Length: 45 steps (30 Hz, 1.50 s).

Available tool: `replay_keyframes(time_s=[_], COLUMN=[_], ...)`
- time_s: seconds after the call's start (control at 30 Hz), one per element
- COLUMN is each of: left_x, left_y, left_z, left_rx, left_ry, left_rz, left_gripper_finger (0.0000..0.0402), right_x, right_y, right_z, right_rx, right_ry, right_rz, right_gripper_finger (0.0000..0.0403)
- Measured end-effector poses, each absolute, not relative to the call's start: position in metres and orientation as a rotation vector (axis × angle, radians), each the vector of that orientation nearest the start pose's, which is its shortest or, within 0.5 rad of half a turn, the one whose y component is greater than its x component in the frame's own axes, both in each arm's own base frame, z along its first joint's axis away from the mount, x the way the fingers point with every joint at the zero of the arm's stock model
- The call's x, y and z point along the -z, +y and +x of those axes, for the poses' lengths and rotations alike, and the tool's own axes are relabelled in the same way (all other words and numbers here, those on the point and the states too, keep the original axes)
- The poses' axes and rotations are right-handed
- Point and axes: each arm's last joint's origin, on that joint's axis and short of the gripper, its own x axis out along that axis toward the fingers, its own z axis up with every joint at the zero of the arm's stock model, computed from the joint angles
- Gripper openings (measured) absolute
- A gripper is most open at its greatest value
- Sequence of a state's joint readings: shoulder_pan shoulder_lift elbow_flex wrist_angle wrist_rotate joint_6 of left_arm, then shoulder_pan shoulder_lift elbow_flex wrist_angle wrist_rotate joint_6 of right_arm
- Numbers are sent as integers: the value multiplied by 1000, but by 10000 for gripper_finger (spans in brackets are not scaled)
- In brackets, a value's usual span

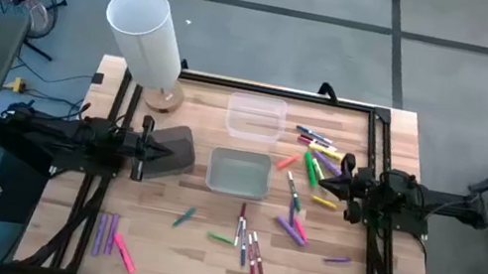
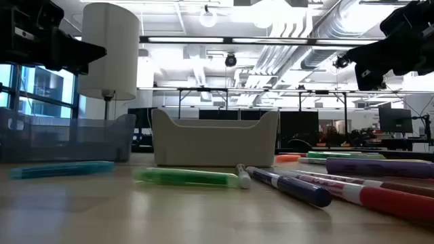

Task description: Pick & Place Markers

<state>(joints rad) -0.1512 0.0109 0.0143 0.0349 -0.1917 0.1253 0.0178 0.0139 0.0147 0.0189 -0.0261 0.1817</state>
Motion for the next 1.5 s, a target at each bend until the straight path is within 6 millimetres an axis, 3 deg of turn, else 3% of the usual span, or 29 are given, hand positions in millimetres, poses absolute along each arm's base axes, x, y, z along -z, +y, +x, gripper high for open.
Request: replay_keyframes(time_s=[1.5], left_x=[-171], left_y=[-9], left_z=[97], left_rx=[-43], left_ry=[-35], left_rz=[119], left_gripper_finger=[1], right_x=[-169], right_y=[2], right_z=[98], right_rx=[-46], right_ry=[-16], right_rz=[182], right_gripper_finger=[3])
